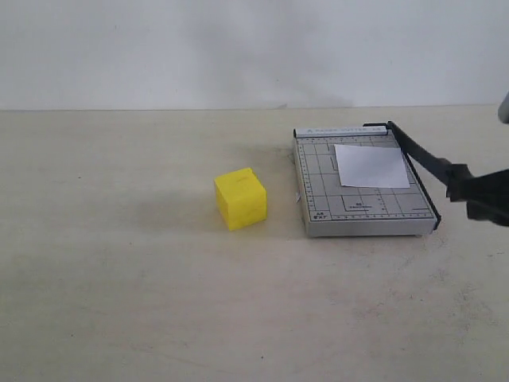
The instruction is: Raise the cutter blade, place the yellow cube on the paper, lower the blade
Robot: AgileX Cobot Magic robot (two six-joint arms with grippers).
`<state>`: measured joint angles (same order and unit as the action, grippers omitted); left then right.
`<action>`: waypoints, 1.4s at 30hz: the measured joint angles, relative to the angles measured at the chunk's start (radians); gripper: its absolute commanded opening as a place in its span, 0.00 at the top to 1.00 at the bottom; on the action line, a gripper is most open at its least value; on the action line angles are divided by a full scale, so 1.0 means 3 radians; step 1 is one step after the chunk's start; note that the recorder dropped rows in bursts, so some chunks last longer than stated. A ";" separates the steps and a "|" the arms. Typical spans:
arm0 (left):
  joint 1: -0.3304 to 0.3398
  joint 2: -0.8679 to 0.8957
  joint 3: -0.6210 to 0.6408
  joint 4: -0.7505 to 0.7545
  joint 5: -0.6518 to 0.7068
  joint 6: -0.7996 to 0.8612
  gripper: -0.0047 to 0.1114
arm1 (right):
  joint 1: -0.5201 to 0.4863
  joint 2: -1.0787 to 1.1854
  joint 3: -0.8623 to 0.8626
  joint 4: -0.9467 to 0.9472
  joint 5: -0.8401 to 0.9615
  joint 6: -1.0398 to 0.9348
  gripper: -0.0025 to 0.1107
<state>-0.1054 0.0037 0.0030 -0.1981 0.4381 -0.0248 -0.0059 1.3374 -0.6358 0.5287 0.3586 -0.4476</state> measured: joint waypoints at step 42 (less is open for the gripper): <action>0.0000 0.0000 0.0000 0.0000 0.0000 0.0000 0.92 | -0.0007 -0.1507 -0.0230 -0.0255 0.1430 0.0346 0.69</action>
<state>-0.1054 0.0037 0.0030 -0.1981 0.4381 -0.0248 -0.0081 0.8853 -0.7049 0.4521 0.7876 -0.3439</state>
